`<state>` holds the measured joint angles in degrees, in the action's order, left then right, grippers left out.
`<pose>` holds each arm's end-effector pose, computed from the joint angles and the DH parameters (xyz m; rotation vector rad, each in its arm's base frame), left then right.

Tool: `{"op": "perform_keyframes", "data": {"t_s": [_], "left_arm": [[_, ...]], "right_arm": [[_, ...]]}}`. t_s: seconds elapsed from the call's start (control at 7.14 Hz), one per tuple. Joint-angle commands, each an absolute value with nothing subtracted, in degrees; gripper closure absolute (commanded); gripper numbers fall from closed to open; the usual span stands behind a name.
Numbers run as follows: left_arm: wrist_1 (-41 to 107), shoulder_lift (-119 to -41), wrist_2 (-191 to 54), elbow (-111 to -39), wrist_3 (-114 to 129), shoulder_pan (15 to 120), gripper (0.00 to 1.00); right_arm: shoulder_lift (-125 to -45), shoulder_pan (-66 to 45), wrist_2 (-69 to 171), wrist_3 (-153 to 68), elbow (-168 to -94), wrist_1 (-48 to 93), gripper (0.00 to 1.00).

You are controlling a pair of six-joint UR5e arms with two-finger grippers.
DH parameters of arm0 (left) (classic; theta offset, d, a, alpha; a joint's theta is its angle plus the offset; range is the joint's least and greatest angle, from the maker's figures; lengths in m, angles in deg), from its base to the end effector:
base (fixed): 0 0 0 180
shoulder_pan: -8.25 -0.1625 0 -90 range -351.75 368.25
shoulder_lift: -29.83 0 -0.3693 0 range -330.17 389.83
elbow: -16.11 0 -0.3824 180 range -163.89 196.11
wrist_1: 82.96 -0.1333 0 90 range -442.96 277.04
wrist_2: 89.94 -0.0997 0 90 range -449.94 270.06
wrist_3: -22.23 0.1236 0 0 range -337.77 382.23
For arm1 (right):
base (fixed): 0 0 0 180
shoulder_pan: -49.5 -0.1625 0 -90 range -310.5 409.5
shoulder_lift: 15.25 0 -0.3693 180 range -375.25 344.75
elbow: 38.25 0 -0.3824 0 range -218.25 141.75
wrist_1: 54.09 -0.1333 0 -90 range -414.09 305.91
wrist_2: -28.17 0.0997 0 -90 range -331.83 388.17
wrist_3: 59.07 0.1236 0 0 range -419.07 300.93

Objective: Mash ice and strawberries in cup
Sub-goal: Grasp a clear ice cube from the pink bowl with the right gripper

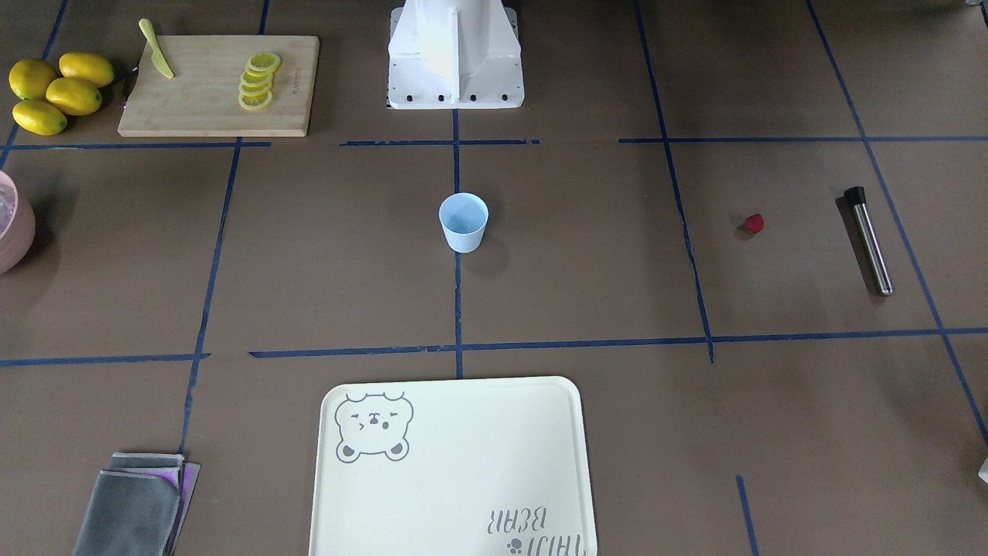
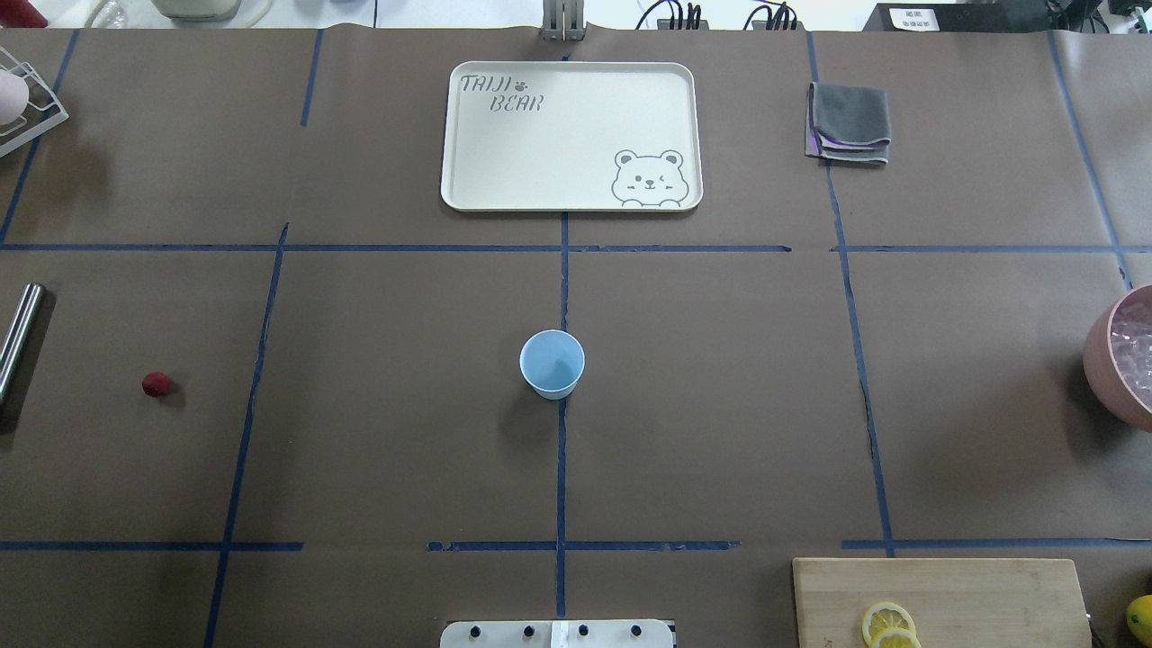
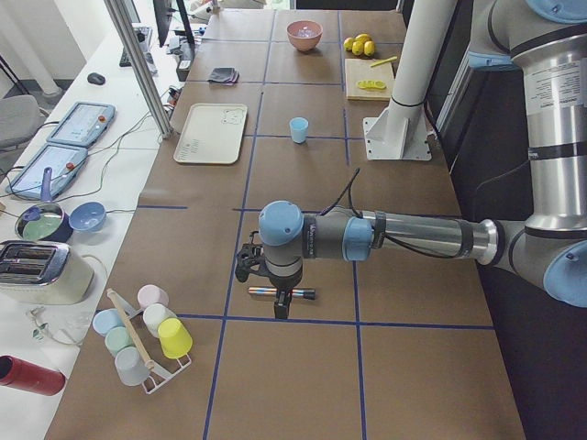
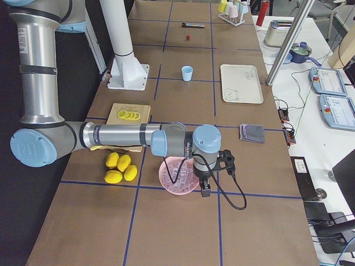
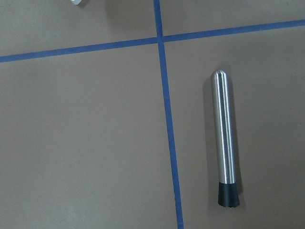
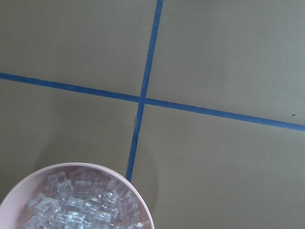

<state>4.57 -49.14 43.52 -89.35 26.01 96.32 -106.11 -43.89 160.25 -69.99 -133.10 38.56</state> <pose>-0.0343 -0.4147 0.5817 0.0448 0.7582 0.1078 0.0786 -0.4739 0.5945 0.1137 -0.7265 -0.1340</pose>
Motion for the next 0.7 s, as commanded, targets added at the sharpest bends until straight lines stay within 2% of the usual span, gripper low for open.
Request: {"op": "perform_keyframes", "data": {"t_s": [0.0, 0.56], "left_arm": [[4.7, -49.3, 43.0, -89.0, 26.3, 96.2, 0.0], [4.9, -49.3, 43.5, -89.2, 26.1, 96.2, 0.0]], "right_arm": [[-106.8, -43.5, 160.4, -70.0, -134.7, 38.6, 0.0], [-107.4, -38.6, 160.6, -69.7, -139.1, 38.4, 0.01]]}}
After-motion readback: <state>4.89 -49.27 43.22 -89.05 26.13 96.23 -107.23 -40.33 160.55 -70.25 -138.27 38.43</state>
